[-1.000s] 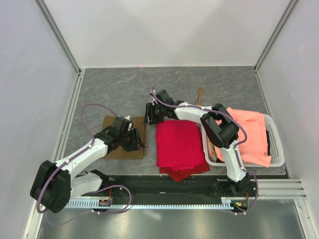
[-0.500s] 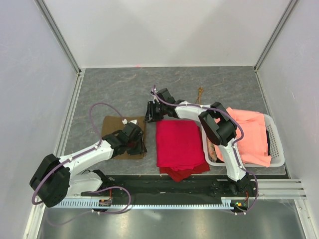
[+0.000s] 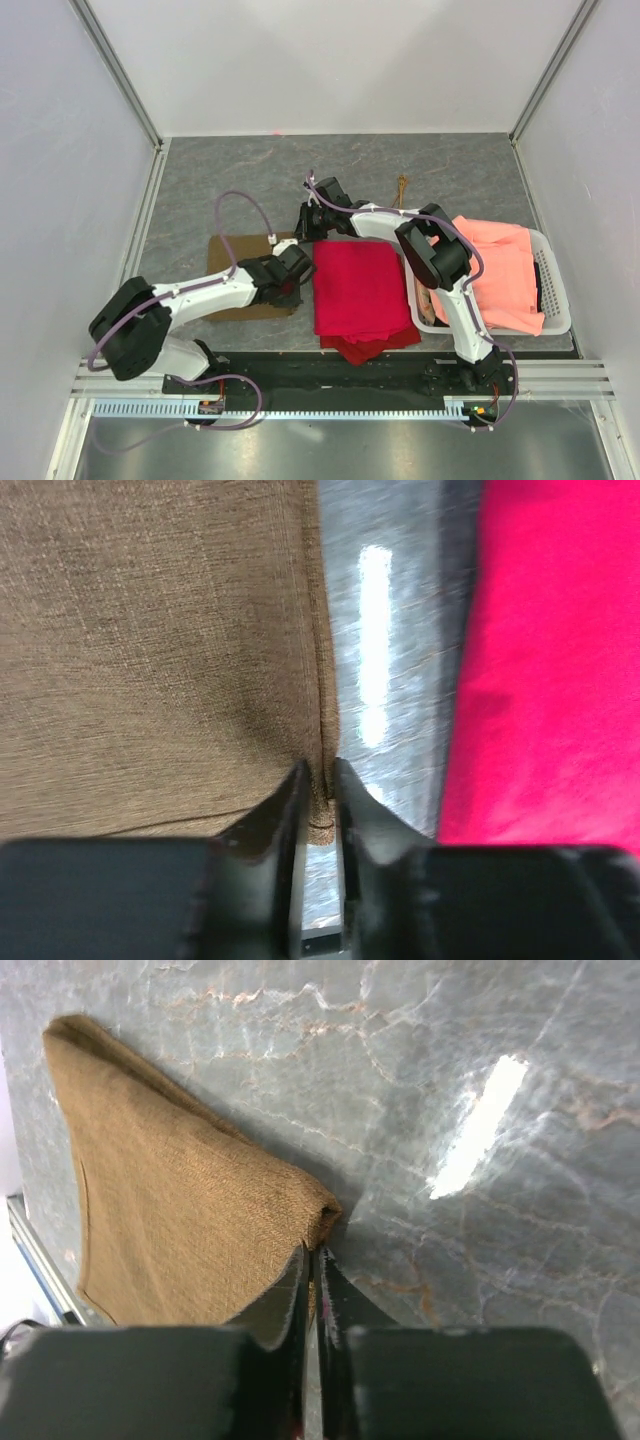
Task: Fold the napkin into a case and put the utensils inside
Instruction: Smooth out the lower triangle-folded napkin at the center of the board.
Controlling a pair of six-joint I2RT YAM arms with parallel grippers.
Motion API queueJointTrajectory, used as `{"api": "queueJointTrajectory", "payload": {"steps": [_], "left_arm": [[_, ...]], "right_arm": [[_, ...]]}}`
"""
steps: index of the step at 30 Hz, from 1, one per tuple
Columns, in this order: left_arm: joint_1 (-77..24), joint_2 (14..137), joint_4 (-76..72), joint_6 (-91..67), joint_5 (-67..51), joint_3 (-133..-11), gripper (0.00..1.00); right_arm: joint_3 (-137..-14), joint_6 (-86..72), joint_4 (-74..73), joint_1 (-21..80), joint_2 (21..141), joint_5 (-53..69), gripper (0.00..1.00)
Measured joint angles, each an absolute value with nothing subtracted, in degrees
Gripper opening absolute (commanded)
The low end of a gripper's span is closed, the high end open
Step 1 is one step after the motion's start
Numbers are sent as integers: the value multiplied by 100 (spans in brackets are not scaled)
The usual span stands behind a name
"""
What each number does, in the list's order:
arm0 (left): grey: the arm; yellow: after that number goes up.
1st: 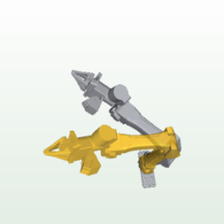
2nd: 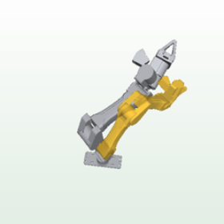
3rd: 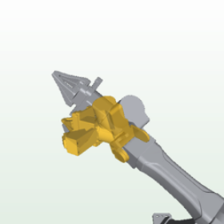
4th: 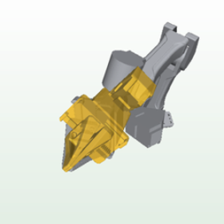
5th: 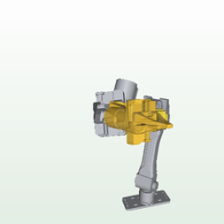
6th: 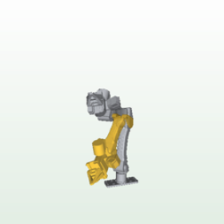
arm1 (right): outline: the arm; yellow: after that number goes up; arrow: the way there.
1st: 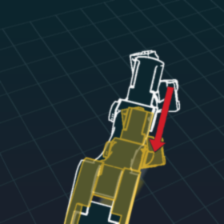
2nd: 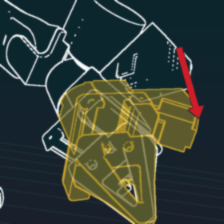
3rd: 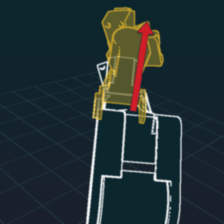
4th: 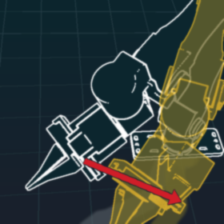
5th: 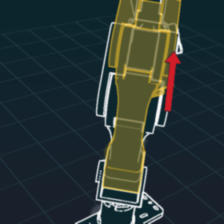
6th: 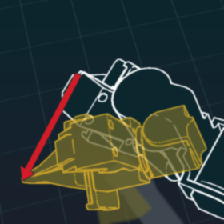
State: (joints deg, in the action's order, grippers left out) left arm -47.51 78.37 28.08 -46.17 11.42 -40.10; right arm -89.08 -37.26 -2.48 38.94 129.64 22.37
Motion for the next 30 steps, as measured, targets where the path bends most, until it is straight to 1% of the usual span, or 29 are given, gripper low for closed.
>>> {"api": "queueJointTrajectory", "payload": {"steps": [1, 2, 4, 5, 6, 7, 8, 10, 11, 13, 17, 18, 20, 22, 24, 26, 27, 30], "left_arm": [[-4853, 7972, 2880, -4619, 1260, -4152, 9], [-4963, 8095, 2950, -4622, 1374, -4292, 2], [-5196, 8385, 3100, -4624, 1643, -4639, 2], [-5277, 8506, 3135, -4626, 1730, -4777, 15], [-5330, 8584, 3146, -4628, 1793, -4869, 25], [-5376, 8665, 3186, -4628, 1841, -4969, 34], [-5400, 8731, 3232, -4630, 1852, -5057, 46], [-5426, 8761, 3367, -4637, 1822, -5164, 52], [-5433, 8739, 3463, -4646, 1793, -5205, 55], [-5435, 8652, 3645, -4635, 1752, -5277, 56], [-5144, 8165, 4136, -4473, 1590, -5542, 55], [-4943, 7935, 4193, -4392, 1503, -5588, 54], [-4226, 7384, 4189, -4206, 1173, -5603, 56], [-3234, 6853, 4075, -3970, 709, -5572, 65], [-2171, 6466, 3854, -3730, 224, -5494, 66], [-1253, 6370, 3726, -3535, -196, -5478, 65], [-967, 6416, 3680, -3474, -366, -5478, 65], [110, 6912, 3507, -3341, -1120, -5478, 64]], "right_arm": [[-8927, -3730, -250, 3876, 12986, 2233, 0], [-8965, -3745, -248, 3865, 13023, 2252, 0], [-9052, -3754, -263, 3813, 13087, 2309, 0], [-9098, -3752, -272, 3800, 13117, 2340, 0], [-9144, -3750, -283, 3789, 13148, 2364, 4], [-9201, -3747, -320, 3778, 13181, 2401, 12], [-9258, -3741, -355, 3771, 13209, 2414, 25], [-9312, -3719, -377, 3760, 13222, 2401, 30], [-9349, -3677, -392, 3754, 13220, 2390, 37], [-9419, -3581, -440, 3739, 13220, 2305, 46], [-9432, -3400, -580, 3708, 13098, 2211, 54], [-9435, -3354, -633, 3699, 13074, 2200, 56], [-9432, -3269, -709, 3686, 13041, 2202, 58], [-9435, -3192, -746, 3680, 13032, 2239, 59], [-9459, -3129, -777, 3677, 13032, 2272, 59], [-9491, -3079, -803, 3673, 13032, 2316, 58], [-9511, -3063, -810, 3664, 13034, 2338, 56], [-9612, -3055, -821, 3645, 13058, 2462, 51]]}}
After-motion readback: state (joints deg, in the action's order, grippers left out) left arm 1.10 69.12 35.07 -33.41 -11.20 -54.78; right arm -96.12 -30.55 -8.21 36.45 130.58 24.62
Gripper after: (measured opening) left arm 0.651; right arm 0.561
